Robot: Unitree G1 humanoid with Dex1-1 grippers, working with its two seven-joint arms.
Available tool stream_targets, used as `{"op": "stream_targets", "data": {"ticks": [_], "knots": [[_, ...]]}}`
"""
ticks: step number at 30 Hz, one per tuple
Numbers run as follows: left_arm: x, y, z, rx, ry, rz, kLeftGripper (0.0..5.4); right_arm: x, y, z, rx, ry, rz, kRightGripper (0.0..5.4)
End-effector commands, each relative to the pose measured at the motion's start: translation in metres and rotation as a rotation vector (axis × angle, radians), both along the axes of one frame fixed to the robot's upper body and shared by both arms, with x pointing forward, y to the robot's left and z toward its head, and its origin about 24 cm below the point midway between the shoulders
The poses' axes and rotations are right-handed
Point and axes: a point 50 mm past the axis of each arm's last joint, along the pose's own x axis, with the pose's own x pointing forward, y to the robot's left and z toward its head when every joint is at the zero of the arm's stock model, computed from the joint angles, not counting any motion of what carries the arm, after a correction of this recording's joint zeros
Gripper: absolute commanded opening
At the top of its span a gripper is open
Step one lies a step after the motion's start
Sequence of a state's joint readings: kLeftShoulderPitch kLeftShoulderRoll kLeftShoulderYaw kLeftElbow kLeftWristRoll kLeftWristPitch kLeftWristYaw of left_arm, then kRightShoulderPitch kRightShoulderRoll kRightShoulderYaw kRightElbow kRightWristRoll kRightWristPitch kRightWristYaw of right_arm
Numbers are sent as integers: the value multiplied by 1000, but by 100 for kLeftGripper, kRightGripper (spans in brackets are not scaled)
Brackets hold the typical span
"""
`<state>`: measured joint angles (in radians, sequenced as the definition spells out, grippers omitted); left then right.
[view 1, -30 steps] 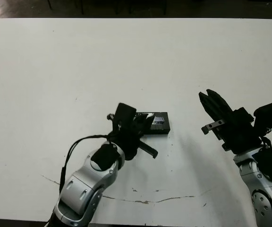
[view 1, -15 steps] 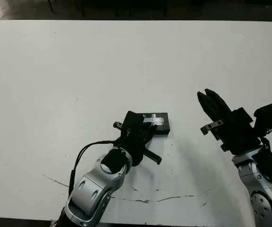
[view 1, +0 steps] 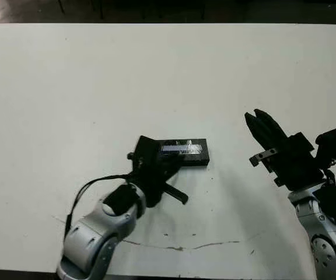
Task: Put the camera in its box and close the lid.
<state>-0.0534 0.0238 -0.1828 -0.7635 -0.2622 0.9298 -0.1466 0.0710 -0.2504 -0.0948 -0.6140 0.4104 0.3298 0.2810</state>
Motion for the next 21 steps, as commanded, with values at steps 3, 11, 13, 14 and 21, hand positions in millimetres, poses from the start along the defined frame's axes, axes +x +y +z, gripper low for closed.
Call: {"op": "stream_targets", "data": {"ticks": [3, 11, 13, 14, 21], "knots": [[1, 43, 27, -21, -263, 129, 2, 3, -6, -4, -12, 6, -39, 0], [29, 96, 25, 40, -562, 440, 2, 15, -2, -6, -52, -49, -137, 0], [36, 101, 24, 49, -569, 480, 2, 19, -1, -5, -62, -50, -160, 0], [39, 103, 24, 51, -573, 496, 2, 21, 0, -4, -71, -54, -173, 0], [53, 99, 27, 27, -576, 543, 2, 34, -3, 0, -95, -105, -274, 0]]}}
